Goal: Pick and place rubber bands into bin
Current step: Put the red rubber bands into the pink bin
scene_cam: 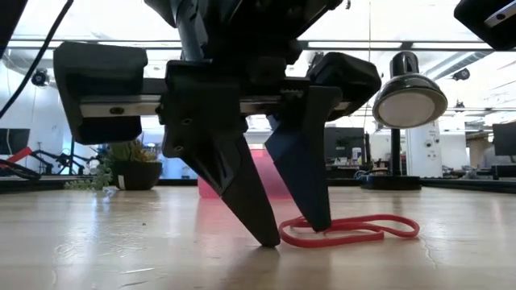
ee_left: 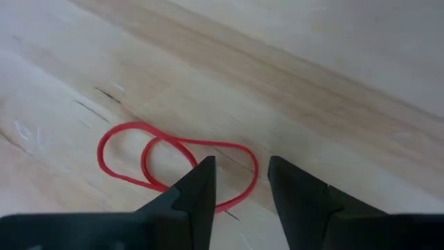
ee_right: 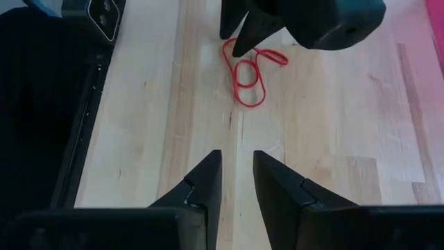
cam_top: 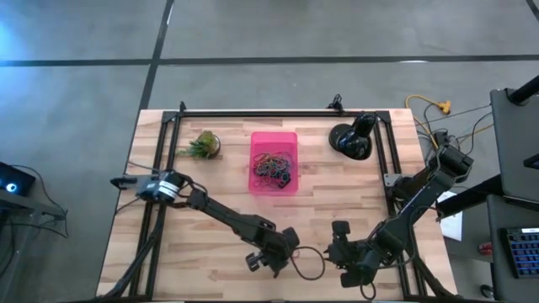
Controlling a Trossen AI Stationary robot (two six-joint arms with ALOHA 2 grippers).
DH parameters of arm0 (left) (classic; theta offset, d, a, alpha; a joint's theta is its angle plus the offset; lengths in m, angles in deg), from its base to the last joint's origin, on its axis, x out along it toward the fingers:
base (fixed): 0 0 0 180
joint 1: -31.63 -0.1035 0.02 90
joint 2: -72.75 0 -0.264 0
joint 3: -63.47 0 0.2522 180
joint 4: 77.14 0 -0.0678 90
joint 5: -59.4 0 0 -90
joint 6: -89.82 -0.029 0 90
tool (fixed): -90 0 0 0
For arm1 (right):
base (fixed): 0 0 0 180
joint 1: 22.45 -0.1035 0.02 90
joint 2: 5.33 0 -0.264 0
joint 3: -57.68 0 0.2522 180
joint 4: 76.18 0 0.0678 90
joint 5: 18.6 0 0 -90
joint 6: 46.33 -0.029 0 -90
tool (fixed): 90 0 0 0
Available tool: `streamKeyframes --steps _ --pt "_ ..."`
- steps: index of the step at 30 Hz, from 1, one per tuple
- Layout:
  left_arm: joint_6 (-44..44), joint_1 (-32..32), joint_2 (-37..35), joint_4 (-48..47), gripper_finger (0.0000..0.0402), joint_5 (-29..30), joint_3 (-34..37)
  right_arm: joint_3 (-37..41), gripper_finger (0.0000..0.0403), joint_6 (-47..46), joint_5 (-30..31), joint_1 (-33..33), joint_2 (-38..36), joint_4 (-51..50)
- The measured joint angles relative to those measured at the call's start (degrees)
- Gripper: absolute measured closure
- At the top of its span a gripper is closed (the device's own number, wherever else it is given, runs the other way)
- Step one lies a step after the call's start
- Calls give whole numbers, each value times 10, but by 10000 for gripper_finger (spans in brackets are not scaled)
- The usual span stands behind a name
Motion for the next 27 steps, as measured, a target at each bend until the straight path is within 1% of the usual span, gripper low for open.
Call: streamKeyframes --steps 3,7,12,19,22,27 --pt "20 -7 0 -8 299 -12 0 0 324 0 0 0 0 0" --pt "45 -14 0 -18 339 -20 1 0 330 -2 0 0 0 0" --pt "44 -15 -1 -23 392 -19 4 0 334 -2 0 0 0 0" --pt "44 -15 -7 -28 401 -5 5 0 329 -2 0 0 0 0" --pt "45 -12 -20 -41 401 37 7 0 328 -5 0 0 0 0" --pt "47 -2 -52 -72 401 158 21 5 333 -9 0 0 0 0"
